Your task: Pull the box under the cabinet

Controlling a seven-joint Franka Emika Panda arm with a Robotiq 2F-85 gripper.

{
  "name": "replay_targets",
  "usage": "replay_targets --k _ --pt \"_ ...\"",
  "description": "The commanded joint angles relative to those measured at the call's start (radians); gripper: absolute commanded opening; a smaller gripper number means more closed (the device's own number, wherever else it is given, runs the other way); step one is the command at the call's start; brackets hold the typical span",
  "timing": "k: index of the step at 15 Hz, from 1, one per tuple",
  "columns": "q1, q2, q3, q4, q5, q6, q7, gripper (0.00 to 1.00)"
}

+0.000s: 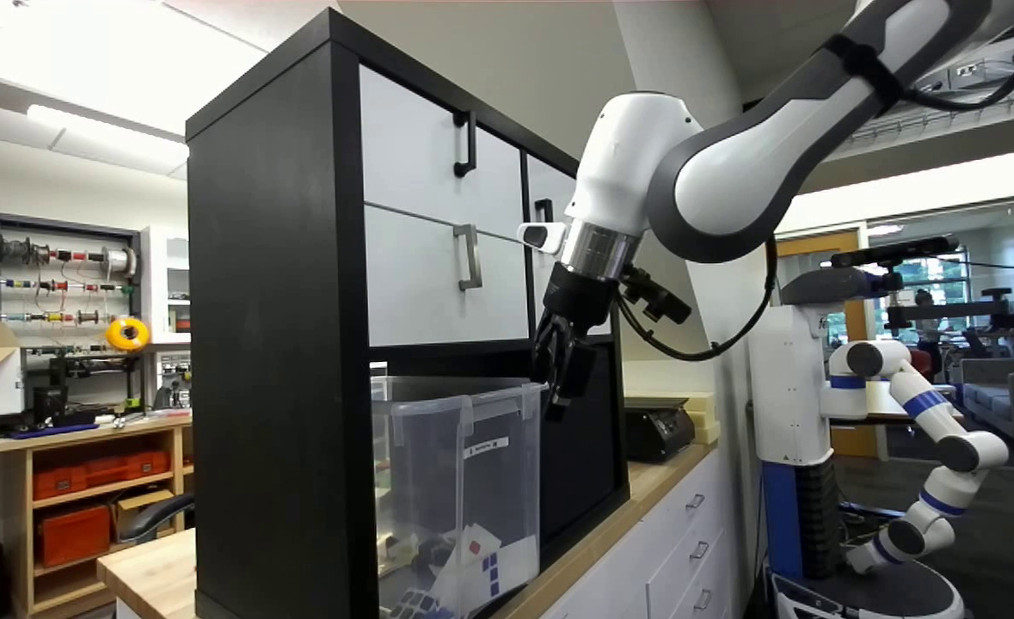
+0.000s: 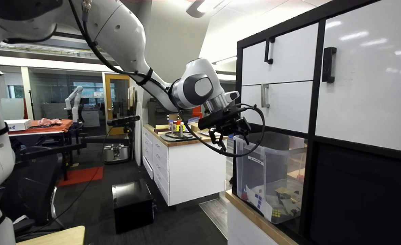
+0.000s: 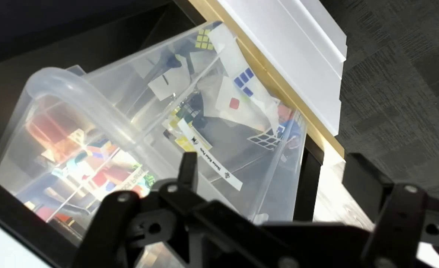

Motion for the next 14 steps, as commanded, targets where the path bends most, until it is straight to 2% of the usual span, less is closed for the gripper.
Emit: replay_targets --k 1,14 --pt "-0.009 0.031 0.010 0.042 -0.048 0.046 -0.024 1.00" --pt "-0.026 0.187 0.011 0.151 -0.128 0.215 -0.109 1.00"
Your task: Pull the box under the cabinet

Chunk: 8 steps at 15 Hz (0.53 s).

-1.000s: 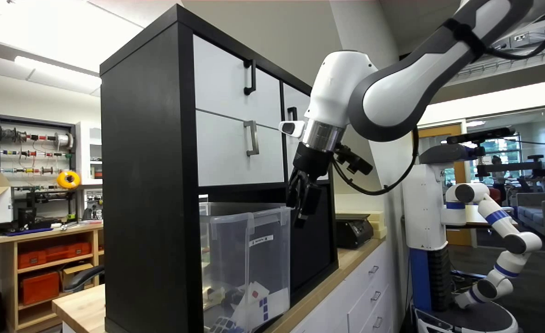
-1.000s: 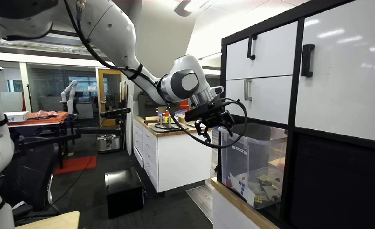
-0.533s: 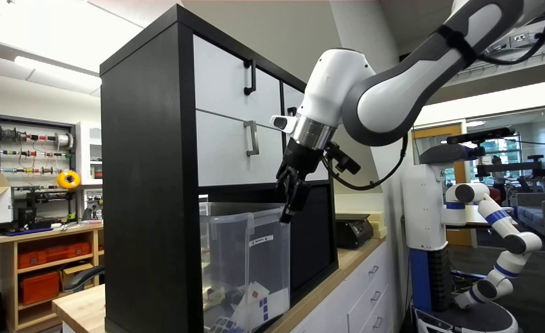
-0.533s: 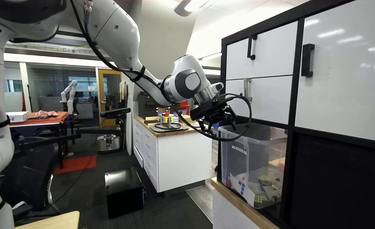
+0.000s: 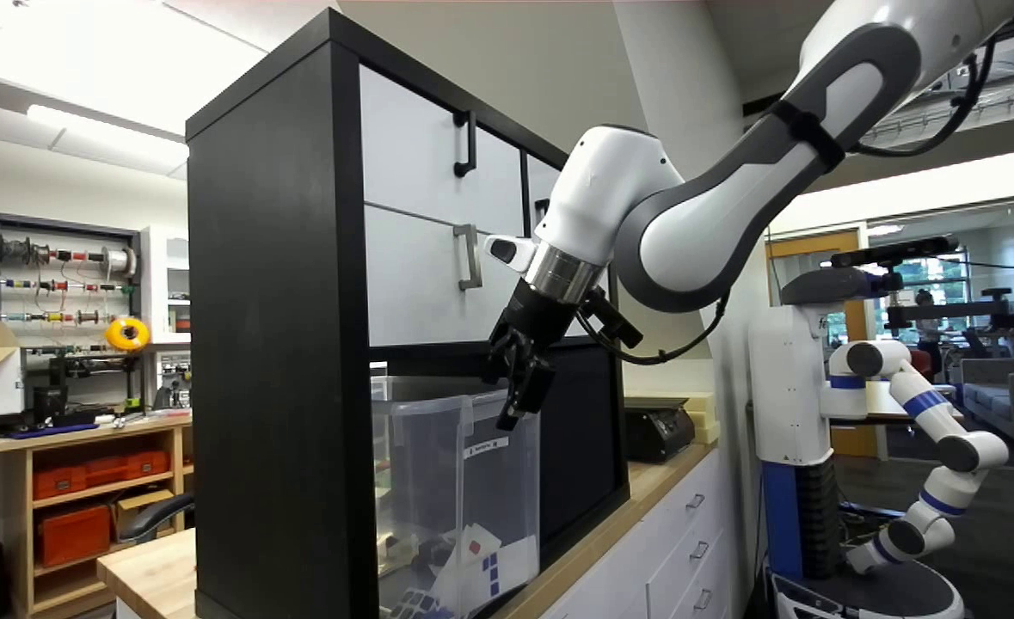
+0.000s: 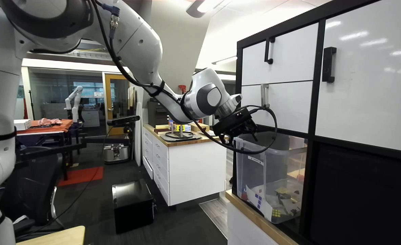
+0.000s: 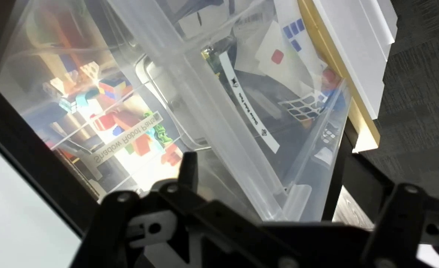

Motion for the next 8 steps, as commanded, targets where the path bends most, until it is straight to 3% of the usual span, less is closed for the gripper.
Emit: replay_targets --k 1,7,8 --pt "-0.016 0.047 0.005 0.050 -0.039 0.044 -0.032 1.00" --pt "-0.011 0.077 0.002 0.071 -0.069 0.042 -0.050 1.00" --pt "-0.010 0.078 0.004 0.069 -0.071 0.038 -0.051 0.90"
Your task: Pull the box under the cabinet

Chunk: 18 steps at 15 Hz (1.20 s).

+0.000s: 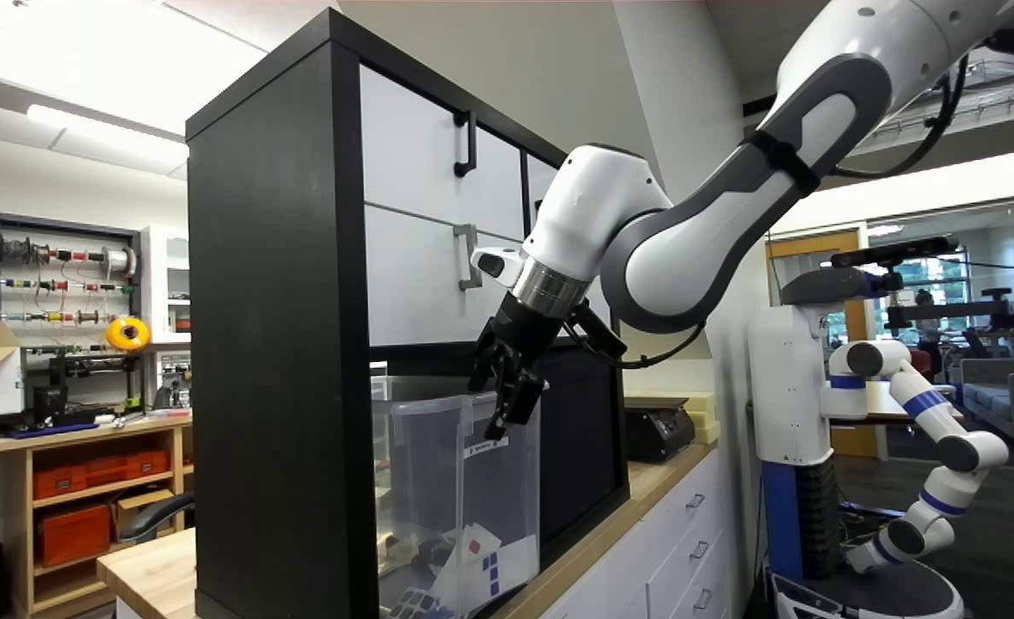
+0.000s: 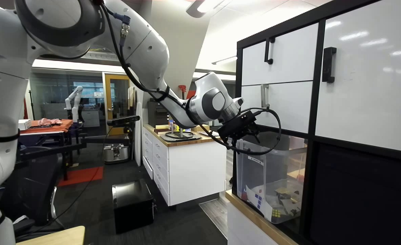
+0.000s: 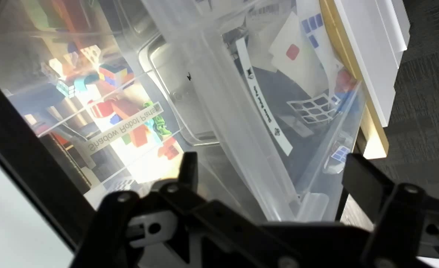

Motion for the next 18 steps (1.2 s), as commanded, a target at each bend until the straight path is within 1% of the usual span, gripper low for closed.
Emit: replay_targets --k 1,2,3,5,9,10,15,18 --pt "-0.005 0.013 0.003 0.016 -0.034 0.004 -0.014 0.74" --pt "-0.004 0.010 0.004 0.013 -0.037 0.000 -0.013 0.68" --pt "-0.002 0.009 0.003 0.012 -0.042 -0.001 -0.011 0.60" --pt "0.001 0.003 0.002 0.007 -0.052 -0.006 -0.007 0.46" --pt "0.004 -0.013 -0.001 0.000 -0.071 -0.009 -0.003 0.21" --pt "0.004 -0.020 0.000 -0.009 -0.076 -0.009 -0.007 0.16" --pt "0.001 -0.070 0.003 -0.077 -0.088 0.002 -0.021 0.14" --pt "0.000 -0.117 0.001 -0.139 -0.098 0.012 -0.015 0.14"
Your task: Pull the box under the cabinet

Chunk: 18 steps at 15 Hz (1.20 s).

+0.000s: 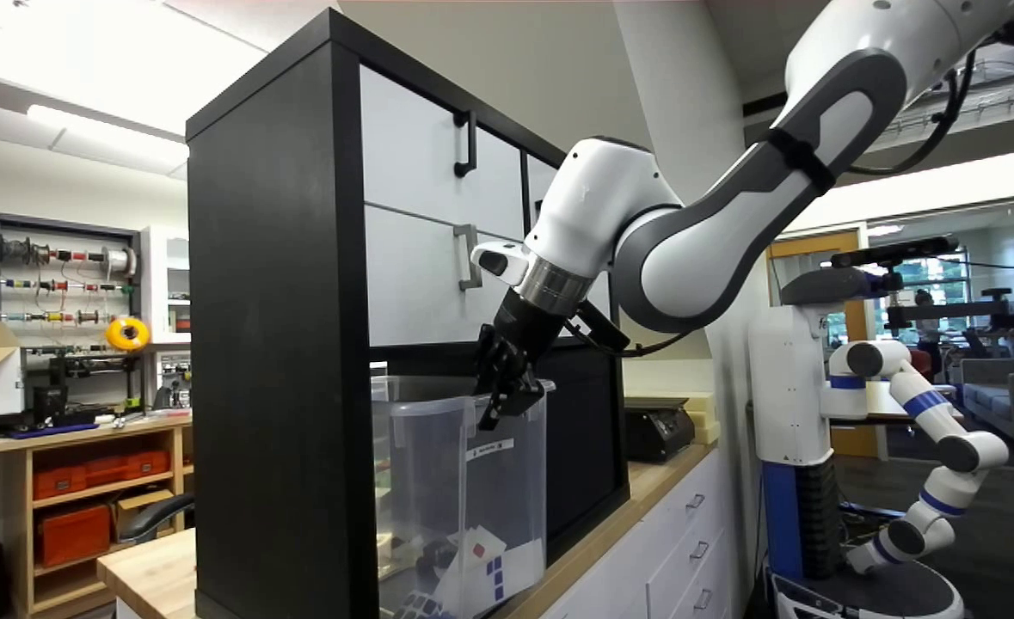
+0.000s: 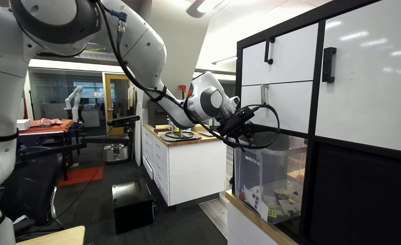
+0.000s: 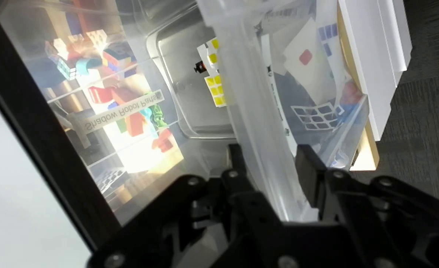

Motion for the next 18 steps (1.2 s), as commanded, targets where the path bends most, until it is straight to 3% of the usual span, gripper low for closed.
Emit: replay_targets --k 1,15,16,17,18 --pt "-0.004 -0.107 -0.002 -0.134 -0.019 0.013 0.015 0.14" --pt "-0.005 -0.368 0.004 -0.442 -0.001 0.005 0.008 0.14" --pt "-0.005 -0.378 0.004 -0.450 -0.002 -0.003 0.011 0.52" --pt "-0.003 -0.385 0.004 -0.459 0.001 -0.005 0.009 0.66" --pt "-0.003 -0.391 0.006 -0.461 -0.001 -0.021 0.013 0.71"
